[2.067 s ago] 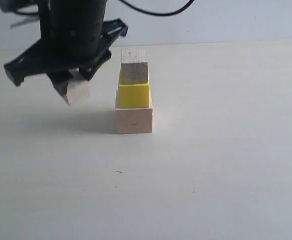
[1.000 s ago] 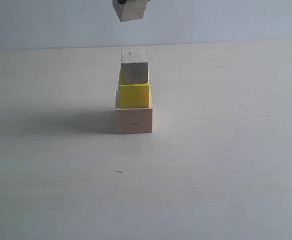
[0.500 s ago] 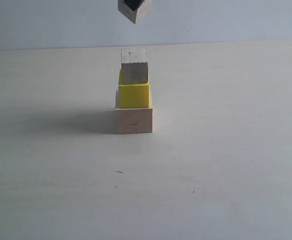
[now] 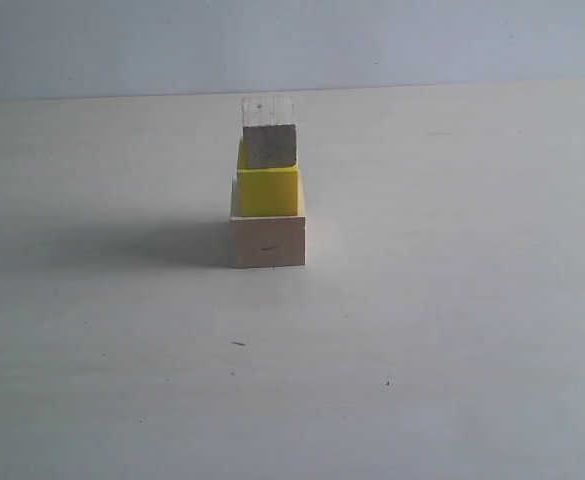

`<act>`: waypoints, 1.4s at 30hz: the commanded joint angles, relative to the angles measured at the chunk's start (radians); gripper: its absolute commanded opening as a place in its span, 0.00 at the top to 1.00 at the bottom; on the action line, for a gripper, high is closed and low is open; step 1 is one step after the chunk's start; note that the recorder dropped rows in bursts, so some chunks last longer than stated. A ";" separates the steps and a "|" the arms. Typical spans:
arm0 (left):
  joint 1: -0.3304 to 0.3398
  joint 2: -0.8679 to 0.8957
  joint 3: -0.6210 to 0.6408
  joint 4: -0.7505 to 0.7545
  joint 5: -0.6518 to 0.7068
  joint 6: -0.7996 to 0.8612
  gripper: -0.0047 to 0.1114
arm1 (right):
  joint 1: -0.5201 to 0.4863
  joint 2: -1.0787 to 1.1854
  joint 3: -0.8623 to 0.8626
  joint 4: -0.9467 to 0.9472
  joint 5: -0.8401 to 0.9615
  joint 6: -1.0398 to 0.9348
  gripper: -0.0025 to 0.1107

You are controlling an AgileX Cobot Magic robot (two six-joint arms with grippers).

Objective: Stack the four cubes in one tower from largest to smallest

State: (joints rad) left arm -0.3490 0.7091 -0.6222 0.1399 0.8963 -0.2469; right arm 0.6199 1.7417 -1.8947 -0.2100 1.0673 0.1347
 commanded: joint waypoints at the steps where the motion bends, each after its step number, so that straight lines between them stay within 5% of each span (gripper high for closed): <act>1: 0.001 -0.005 0.002 -0.005 -0.016 0.003 0.96 | -0.005 -0.060 0.160 -0.091 -0.117 0.175 0.98; 8: 0.001 -0.005 0.002 -0.005 -0.016 0.003 0.96 | -0.040 -0.119 0.343 -0.311 -0.101 0.513 0.98; 16: 0.001 -0.005 0.002 -0.005 -0.016 0.003 0.96 | -0.186 -0.122 0.403 -0.258 -0.265 0.648 0.98; 19: 0.001 -0.005 0.002 -0.005 -0.016 0.003 0.96 | -0.217 -0.122 0.403 -0.141 -0.399 0.564 0.98; 23: 0.001 -0.005 0.002 -0.005 -0.016 0.003 0.96 | -0.227 -0.122 0.403 0.105 -0.492 0.200 0.98; 31: 0.001 -0.005 0.002 -0.007 -0.018 0.003 0.96 | -0.227 -0.121 0.398 0.534 -0.368 -0.576 0.98; 42: 0.001 -0.005 0.002 -0.026 -0.020 0.003 0.96 | -0.226 -0.121 0.267 0.583 0.020 -0.595 0.98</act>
State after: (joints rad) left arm -0.3490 0.7091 -0.6222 0.1250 0.8882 -0.2447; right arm 0.3978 1.6280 -1.5848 0.3473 1.0360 -0.4677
